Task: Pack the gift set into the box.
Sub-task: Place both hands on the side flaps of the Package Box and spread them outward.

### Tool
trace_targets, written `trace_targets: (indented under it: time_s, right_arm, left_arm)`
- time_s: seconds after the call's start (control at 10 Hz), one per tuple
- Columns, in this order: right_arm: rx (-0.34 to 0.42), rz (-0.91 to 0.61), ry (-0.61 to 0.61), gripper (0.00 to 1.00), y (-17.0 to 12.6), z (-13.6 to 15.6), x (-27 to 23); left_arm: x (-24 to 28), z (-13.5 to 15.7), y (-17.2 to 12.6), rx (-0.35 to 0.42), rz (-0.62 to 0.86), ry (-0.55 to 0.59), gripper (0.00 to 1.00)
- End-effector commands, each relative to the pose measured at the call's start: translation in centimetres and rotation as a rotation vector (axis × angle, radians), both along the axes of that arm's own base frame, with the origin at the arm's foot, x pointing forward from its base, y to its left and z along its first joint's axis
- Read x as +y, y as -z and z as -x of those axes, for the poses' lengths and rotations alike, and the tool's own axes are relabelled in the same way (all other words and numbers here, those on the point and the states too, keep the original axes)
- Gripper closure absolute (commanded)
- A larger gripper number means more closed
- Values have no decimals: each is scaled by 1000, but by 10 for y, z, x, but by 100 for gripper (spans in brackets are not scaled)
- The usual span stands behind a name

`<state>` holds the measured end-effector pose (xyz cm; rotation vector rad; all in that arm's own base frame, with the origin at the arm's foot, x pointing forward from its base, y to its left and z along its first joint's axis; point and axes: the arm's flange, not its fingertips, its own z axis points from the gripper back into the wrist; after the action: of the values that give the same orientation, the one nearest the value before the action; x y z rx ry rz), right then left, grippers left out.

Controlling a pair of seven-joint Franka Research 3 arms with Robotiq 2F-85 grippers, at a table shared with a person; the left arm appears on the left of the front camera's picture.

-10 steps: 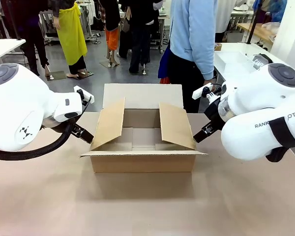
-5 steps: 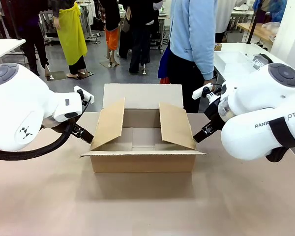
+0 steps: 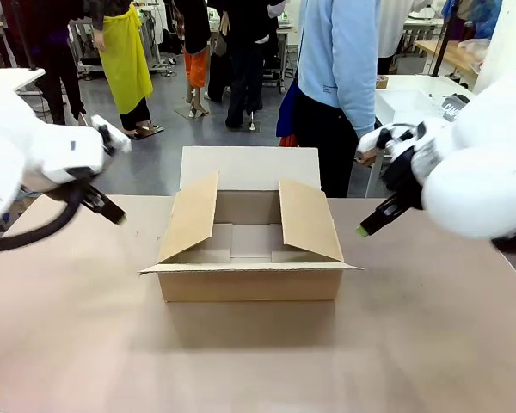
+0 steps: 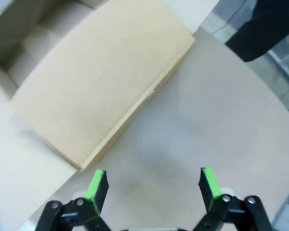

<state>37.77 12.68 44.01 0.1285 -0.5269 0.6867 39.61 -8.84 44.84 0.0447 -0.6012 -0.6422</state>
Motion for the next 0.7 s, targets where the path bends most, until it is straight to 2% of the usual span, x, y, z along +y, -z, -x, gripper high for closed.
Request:
trace_targets:
  time_s: [0.0,0.1,0.2,0.3,0.4,0.6]
  right_arm:
    - [92,-242,-9,0,-45,14,-54]
    - [153,-451,57,0,-62,21,-84]
    - [248,-645,228,0,-74,25,-120]
    - [315,-833,350,0,-81,32,-164]
    - [316,-1030,417,0,-77,48,-216]
    - [263,-1231,525,0,-45,70,-281]
  left_arm:
    - [59,78,-27,4,258,-3,0]
    - [81,91,-47,105,495,73,0]
    - [106,97,-60,212,638,48,0]
    - [142,100,-62,266,871,182,0]
    - [186,96,-55,290,1136,152,0]
    - [251,96,-18,261,1485,10,0]
